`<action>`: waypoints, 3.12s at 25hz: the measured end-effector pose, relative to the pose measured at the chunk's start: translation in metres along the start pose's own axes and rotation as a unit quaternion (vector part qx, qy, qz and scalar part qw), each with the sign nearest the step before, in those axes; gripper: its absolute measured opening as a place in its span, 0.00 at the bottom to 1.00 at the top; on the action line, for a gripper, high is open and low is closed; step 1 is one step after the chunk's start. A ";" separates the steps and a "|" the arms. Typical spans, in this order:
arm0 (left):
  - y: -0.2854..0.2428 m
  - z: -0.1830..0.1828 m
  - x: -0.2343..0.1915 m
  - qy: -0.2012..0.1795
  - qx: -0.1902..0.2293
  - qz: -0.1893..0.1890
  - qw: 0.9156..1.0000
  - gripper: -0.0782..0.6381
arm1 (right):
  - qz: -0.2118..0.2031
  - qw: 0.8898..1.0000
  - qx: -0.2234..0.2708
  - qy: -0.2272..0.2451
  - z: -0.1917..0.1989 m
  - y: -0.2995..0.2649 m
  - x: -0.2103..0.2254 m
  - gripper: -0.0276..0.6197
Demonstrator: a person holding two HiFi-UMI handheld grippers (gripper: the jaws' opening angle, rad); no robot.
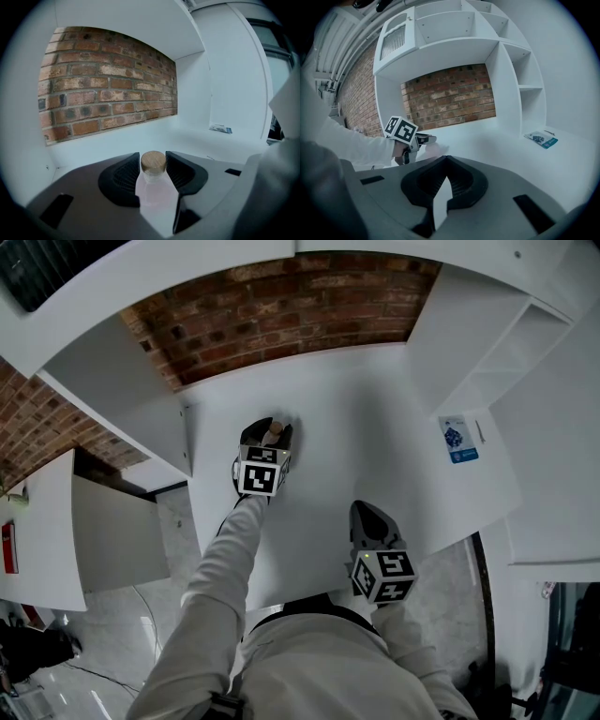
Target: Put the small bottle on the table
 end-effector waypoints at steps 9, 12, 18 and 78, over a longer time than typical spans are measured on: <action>0.033 -0.004 -0.002 0.013 0.016 -0.001 1.000 0.37 | -0.006 1.000 0.004 0.007 0.000 0.002 -0.009 0.09; 0.044 -0.001 -0.003 0.018 0.015 -0.006 1.000 0.36 | -0.010 1.000 0.006 0.010 0.001 0.004 -0.014 0.09; 0.072 0.012 -0.006 0.022 0.007 -0.006 1.000 0.33 | -0.020 1.000 0.013 0.016 0.001 0.004 -0.026 0.09; 0.292 0.090 -0.022 0.105 0.023 -0.002 0.994 0.14 | -0.035 0.998 0.020 0.048 0.035 0.043 -0.129 0.09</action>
Point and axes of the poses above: the fingertips, and each gripper's own axes: y backward along the fingers, x to its right, z out of its underside, the point moved 4 cm from there along y, backward along the fingers, and after that the axes turned 13 degrees about -z, right-handed, at the moved point
